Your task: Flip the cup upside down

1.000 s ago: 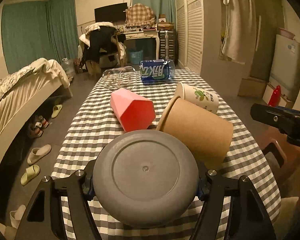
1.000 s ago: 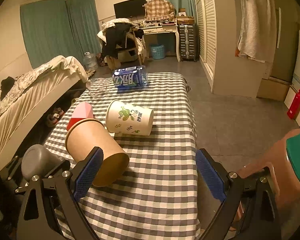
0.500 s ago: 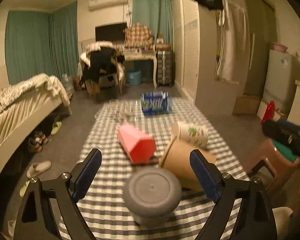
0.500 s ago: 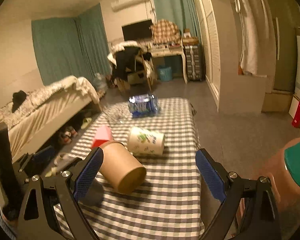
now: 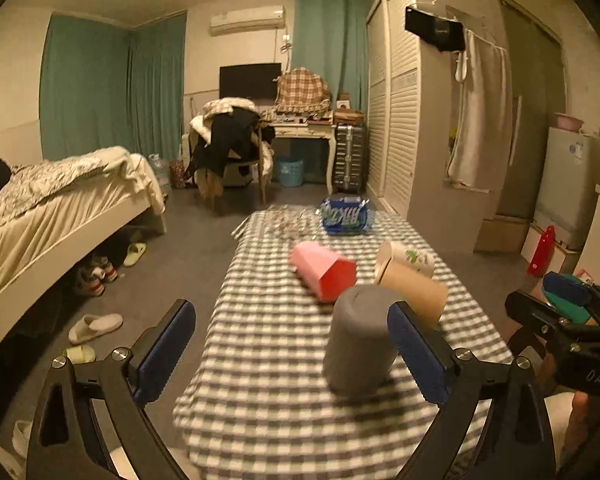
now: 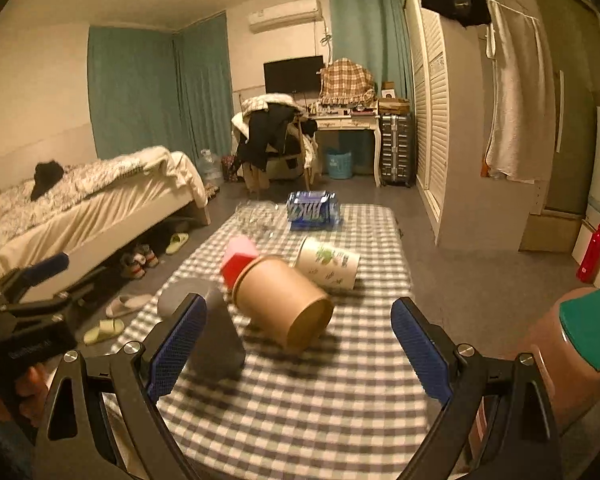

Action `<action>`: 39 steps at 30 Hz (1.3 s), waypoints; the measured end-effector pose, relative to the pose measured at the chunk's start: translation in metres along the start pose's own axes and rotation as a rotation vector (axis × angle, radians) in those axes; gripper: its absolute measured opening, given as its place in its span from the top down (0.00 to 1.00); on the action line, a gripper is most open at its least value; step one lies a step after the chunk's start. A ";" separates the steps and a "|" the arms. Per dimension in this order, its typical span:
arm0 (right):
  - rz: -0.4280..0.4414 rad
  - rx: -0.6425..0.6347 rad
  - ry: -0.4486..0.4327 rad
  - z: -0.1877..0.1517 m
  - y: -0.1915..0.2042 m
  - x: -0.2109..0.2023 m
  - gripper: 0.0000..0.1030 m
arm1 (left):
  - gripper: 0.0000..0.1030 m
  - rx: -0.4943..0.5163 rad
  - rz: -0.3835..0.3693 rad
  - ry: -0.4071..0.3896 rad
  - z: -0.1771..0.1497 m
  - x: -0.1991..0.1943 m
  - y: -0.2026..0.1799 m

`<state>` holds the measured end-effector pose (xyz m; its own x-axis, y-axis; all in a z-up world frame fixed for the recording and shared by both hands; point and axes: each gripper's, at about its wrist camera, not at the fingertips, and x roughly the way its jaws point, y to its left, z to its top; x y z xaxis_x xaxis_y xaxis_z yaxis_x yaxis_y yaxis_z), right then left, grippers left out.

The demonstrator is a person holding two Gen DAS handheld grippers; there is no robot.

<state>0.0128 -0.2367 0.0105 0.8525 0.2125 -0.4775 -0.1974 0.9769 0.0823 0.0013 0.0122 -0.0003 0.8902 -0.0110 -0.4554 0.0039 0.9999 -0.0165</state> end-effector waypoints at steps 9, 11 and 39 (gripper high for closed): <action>-0.048 -0.015 0.015 -0.015 0.015 0.002 0.00 | 0.00 -0.029 0.020 0.020 -0.019 -0.005 0.016; -0.058 -0.017 0.011 -0.015 0.016 0.001 0.00 | 0.00 -0.032 0.022 0.014 -0.019 -0.007 0.018; -0.074 -0.040 0.022 -0.020 0.023 0.002 0.00 | 0.00 -0.020 0.045 0.023 -0.022 -0.006 0.015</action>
<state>0.0005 -0.2147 -0.0066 0.8548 0.1391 -0.5000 -0.1540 0.9880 0.0115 -0.0139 0.0273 -0.0177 0.8786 0.0337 -0.4765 -0.0455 0.9989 -0.0134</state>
